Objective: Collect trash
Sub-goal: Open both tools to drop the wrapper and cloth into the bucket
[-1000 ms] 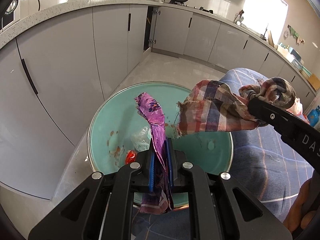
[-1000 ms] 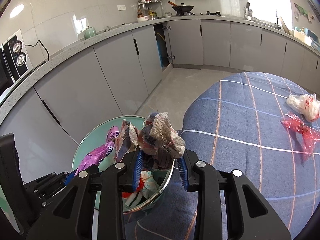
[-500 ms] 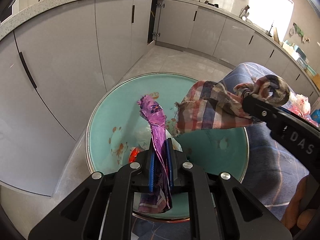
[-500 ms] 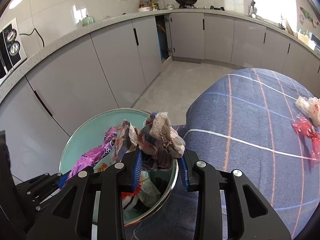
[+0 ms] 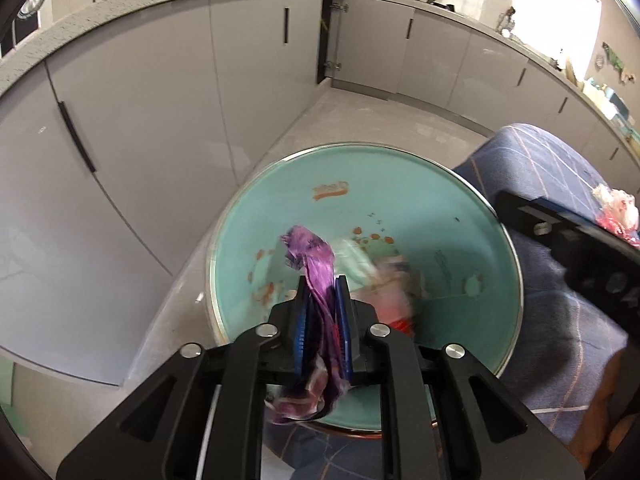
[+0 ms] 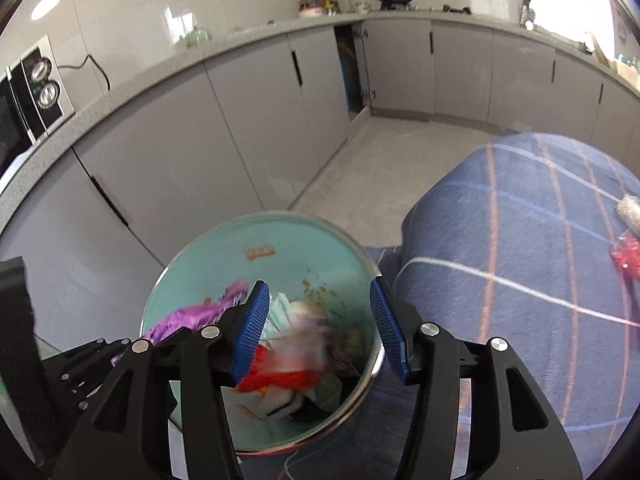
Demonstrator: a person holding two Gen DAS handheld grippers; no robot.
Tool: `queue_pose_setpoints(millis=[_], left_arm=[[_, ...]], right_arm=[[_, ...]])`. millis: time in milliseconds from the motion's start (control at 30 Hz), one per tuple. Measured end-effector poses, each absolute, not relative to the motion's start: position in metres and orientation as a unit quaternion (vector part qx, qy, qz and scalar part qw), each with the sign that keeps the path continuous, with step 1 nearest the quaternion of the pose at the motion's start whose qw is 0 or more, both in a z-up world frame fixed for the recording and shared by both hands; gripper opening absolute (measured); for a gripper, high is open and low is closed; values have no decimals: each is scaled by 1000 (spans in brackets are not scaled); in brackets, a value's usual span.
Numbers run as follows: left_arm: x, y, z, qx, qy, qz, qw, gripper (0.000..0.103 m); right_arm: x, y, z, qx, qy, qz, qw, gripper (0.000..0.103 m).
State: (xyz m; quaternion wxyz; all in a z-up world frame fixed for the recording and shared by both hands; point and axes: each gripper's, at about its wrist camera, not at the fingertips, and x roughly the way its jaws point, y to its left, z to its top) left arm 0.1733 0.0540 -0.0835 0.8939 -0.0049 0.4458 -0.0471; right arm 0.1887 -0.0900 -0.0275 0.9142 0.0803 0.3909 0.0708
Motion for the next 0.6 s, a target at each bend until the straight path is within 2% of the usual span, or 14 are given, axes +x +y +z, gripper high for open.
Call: queue_pose_setpoints(millis=[67,100,133,267,333,433,533,600], left_arm=[[171,54,-79,5,436,-35,899,35],[169,53,-75,11,429,-25,903,41],[167,53,-72,15,423,-18,906,51],[157,51,-56,21,398,6,917,75],[153,49,-50,23,389,10,921,79],[144,43,-42,26,380,11,924,88],[138,38,-37,29,375,7,926,92],[134,33,-33,34,372,6,928,95]], right_arm=[[179,-94,-20,82,380,65,919,53],[177,-95,-18,83,375,63,921,53],[171,-99,-14,86,368,59,924,53],[153,-111,-6,96,353,45,929,53],[146,-118,-4,99,351,39,930,55],[136,-127,-5,98,348,26,932,68],[129,-136,-6,104,349,18,931,68],[122,-144,-5,112,348,11,931,73]])
